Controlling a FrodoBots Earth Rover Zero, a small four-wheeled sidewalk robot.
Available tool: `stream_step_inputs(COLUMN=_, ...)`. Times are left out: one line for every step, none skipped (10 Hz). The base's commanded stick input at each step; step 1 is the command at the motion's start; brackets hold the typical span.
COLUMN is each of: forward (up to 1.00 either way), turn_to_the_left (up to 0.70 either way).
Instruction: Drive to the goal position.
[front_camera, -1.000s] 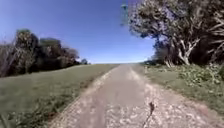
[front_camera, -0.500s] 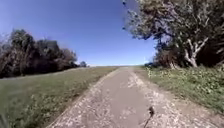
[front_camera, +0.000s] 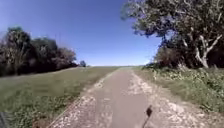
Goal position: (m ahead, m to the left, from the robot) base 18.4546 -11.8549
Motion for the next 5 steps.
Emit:
stream_step_inputs(forward=1.00, turn_to_the_left=0.00)
stream_step_inputs(forward=1.00, turn_to_the_left=0.00)
stream_step_inputs(forward=1.00, turn_to_the_left=0.00)
stream_step_inputs(forward=1.00, turn_to_the_left=0.00)
stream_step_inputs(forward=1.00, turn_to_the_left=0.00)
